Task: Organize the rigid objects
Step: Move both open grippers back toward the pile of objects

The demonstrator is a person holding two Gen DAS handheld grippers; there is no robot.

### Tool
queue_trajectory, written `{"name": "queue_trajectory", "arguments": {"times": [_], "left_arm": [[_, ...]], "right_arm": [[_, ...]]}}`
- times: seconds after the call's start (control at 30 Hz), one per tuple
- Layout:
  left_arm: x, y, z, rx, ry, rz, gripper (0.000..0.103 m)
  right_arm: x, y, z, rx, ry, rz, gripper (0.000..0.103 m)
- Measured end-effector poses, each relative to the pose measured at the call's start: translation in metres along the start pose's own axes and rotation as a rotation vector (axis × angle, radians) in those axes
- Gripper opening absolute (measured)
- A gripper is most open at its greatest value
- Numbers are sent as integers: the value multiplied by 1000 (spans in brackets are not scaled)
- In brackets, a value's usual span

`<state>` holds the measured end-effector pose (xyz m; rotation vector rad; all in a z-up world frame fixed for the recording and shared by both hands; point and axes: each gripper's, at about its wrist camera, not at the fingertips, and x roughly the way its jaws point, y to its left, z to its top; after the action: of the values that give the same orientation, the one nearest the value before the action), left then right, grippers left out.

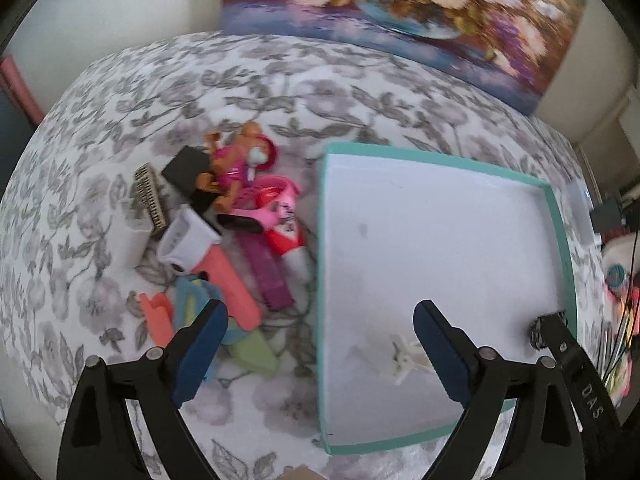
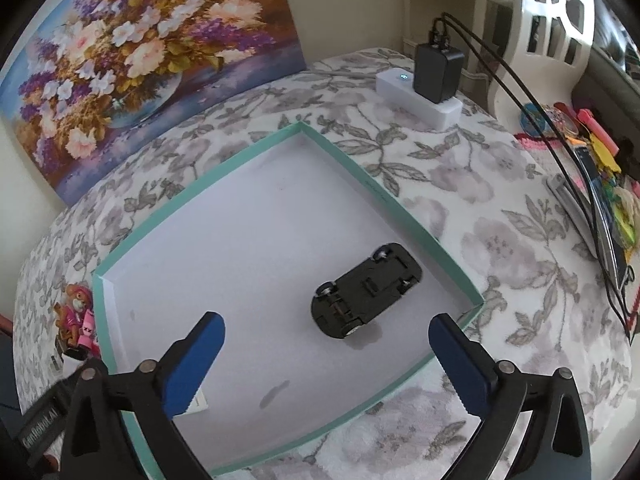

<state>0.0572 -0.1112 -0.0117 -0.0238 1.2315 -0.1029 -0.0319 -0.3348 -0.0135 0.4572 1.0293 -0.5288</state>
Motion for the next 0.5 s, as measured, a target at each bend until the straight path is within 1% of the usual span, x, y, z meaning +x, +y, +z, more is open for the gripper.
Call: {"name": "queue_trajectory", "arguments": {"times": [0.17, 0.27, 0.43, 0.5], "left_arm": [[-3, 20, 4, -75, -11, 32, 94], [-12, 33, 7, -107, -44, 53, 94], [-30, 53, 11, -144, -78, 61, 94], [-37, 63, 12, -152, -89, 84, 94]], "right_arm": [[-7, 15, -2, -56, -20, -4, 103], [-16, 26, -4, -85, -35, 27, 103], [-38, 46, -8, -132, -76, 83, 103], [-45, 56, -11, -158, -81, 110, 103]]}}
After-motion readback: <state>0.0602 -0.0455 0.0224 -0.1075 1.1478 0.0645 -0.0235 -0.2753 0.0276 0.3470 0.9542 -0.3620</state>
